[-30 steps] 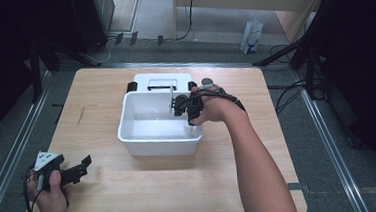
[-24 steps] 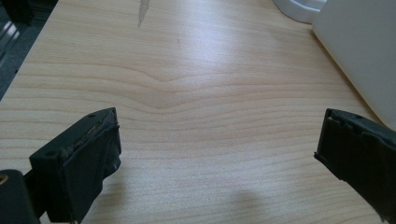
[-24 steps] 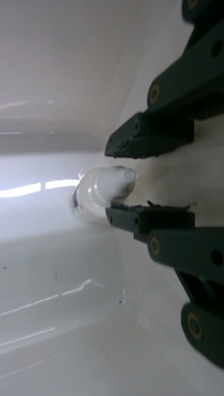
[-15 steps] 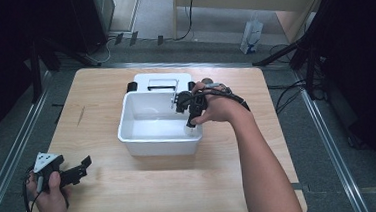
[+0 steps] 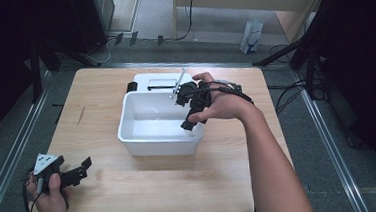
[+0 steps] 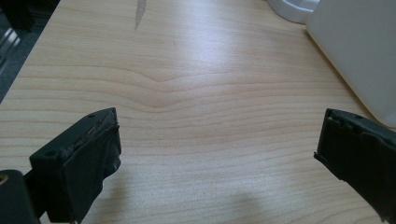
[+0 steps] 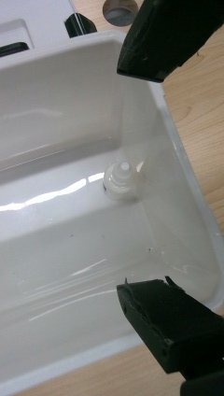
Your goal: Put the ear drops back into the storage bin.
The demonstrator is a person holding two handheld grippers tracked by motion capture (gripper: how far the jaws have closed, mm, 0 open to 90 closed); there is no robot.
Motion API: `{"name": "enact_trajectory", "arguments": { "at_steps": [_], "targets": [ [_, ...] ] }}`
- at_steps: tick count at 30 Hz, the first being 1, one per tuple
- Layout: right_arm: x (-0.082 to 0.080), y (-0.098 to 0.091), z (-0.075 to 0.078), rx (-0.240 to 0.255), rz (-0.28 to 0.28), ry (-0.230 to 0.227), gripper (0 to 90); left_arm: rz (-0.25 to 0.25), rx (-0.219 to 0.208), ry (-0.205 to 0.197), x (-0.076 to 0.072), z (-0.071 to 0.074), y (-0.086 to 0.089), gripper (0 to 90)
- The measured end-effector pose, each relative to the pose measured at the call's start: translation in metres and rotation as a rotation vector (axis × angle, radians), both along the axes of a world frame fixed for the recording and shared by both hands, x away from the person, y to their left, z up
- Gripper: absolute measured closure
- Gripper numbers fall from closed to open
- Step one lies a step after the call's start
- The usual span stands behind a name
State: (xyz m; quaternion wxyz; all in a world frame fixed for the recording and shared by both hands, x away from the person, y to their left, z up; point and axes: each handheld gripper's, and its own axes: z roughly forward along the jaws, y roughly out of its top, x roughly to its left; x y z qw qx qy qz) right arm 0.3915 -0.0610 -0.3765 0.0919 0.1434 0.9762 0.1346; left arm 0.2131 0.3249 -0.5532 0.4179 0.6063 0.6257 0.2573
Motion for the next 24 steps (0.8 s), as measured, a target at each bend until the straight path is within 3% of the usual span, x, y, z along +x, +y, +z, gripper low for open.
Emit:
{"name": "enact_trajectory", "arguments": {
  "at_steps": [14,24],
  "targets": [
    [-0.011,-0.028,0.012,-0.016,-0.044,-0.033,0.0,-0.012,-0.003,-0.002,-0.001,0.0,0.001,0.6],
    [-0.021,-0.067,0.008,-0.024,-0.108,-0.028,0.0,-0.011,-0.006,0.006,0.002,0.0,0.001,0.5]
  ]
}}
